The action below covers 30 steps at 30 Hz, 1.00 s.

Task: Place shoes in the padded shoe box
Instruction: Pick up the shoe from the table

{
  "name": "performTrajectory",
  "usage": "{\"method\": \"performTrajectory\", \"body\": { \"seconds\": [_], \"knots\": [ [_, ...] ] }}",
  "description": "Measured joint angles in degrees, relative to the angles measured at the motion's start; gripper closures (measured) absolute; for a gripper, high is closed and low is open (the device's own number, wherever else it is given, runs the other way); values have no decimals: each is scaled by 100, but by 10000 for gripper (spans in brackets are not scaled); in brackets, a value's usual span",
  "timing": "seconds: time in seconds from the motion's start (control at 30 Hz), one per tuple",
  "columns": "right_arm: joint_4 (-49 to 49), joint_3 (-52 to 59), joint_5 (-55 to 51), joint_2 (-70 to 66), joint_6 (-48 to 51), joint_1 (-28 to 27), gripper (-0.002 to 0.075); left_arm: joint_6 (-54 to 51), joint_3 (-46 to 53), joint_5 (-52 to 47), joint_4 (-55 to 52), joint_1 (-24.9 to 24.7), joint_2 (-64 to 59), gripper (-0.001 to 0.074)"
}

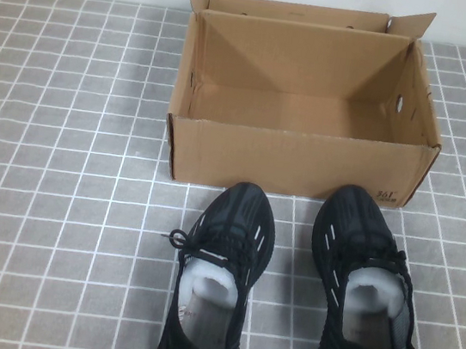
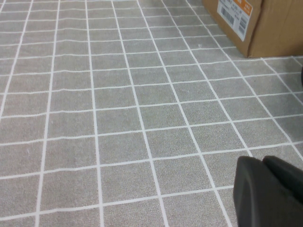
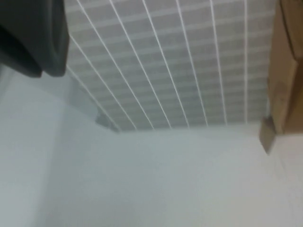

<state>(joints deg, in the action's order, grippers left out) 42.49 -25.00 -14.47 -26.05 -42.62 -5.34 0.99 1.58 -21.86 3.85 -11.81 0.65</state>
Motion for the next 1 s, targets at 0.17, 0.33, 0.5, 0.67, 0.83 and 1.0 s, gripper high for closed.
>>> {"method": "performTrajectory", "body": {
  "seconds": [0.17,0.33,0.5,0.67,0.83,1.0],
  "knots": [
    [-357,-477,-976,-489,553,577,734,0,0,0,0,0,0,739],
    [-1502,-620,-1212,-928,1845,1240,734,0,0,0,0,0,0,739],
    [-3091,-620,-1422,-1458,3466,2059,734,0,0,0,0,0,0,739],
    [-4121,-725,-1787,-2066,4554,2727,734,0,0,0,0,0,0,739],
    [-4396,-1272,-2511,-2684,4955,3150,734,0,0,0,0,0,0,739],
    [-4519,-1893,-2907,-3226,5632,3347,734,0,0,0,0,0,0,739]
  ]
}}
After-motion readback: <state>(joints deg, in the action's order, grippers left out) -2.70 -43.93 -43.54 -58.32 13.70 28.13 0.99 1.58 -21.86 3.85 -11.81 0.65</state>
